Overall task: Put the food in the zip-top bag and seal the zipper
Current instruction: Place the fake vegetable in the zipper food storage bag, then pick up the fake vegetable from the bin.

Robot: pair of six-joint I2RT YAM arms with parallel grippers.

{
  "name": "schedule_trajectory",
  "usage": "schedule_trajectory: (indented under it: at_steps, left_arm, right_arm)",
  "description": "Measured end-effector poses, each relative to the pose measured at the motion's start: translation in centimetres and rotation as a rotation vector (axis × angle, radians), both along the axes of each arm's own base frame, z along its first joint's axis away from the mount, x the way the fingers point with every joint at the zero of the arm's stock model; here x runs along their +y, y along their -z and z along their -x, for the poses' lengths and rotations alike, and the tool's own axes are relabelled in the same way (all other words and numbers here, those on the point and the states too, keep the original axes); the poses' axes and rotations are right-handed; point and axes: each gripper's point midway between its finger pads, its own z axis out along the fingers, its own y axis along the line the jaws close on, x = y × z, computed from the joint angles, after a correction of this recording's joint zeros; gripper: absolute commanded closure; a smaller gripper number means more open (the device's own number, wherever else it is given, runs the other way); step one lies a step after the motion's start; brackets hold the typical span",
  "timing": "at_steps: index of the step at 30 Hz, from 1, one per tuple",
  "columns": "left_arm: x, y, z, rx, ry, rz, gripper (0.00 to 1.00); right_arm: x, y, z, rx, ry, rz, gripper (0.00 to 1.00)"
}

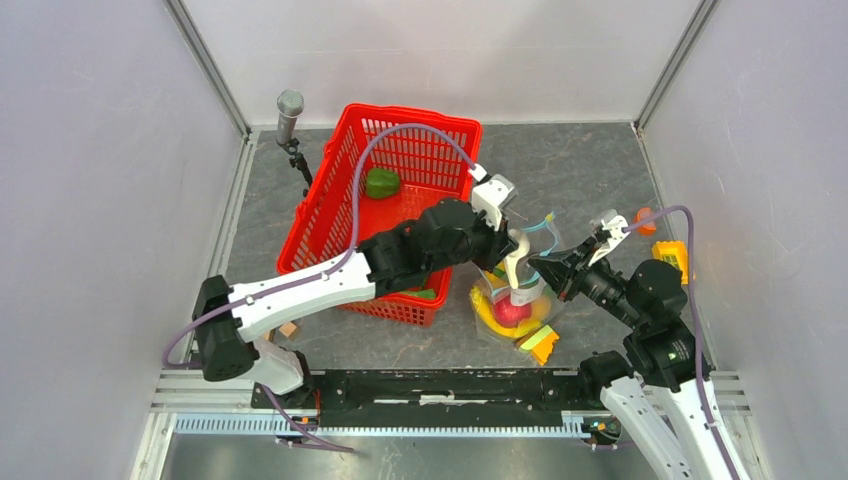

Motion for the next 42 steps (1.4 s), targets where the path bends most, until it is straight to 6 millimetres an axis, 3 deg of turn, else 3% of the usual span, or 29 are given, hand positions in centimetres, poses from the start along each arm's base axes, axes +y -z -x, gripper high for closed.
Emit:
schedule_trajectory:
  at_steps: [5, 12, 14, 16, 26, 30, 38, 42]
  left_arm:
    - [-1.0, 2.0, -0.4, -0.012, -0.002, -0.071, 0.78]
    - [-2.4, 2.6, -0.1, -0.054, 0.034, -0.111, 0.65]
    - [-2.7, 2.9, -0.2, -0.063, 0.043, -0.122, 0.55]
    - [-3.0, 3.3, -0.3, -0.069, 0.049, -0.134, 0.39]
    - [-2.5, 3.9, -0.8, -0.082, 0.031, -0.168, 0.26]
    - [-0.8, 2.8, 0.0, -0.094, 0.030, -0.144, 0.22]
    - [4.0, -3.1, 1.3, -0.175, -0.029, 0.018, 0.07]
    - [6.5, -3.2, 0.5, -0.198, -0.130, 0.014, 0.00]
  right_arm:
    - [0.2, 0.1, 0.3, 0.005, -0.022, 0.001, 0.93]
    - [0.4, 0.1, 0.5, 0.003, -0.036, 0.000, 0.93]
    - [0.4, 0.0, 0.6, 0.002, -0.042, -0.001, 0.93]
    - [0.5, 0.0, 0.7, 0.000, -0.044, -0.001, 0.93]
    - [0.2, 0.0, 0.5, -0.007, -0.026, 0.003, 0.93]
    - [-0.5, 0.3, -0.1, -0.012, 0.027, 0.010, 0.93]
    - [-1.3, 1.2, -1.2, -0.003, 0.098, 0.022, 0.94]
    - [-1.6, 1.2, -1.5, -0.007, 0.120, 0.023, 0.93]
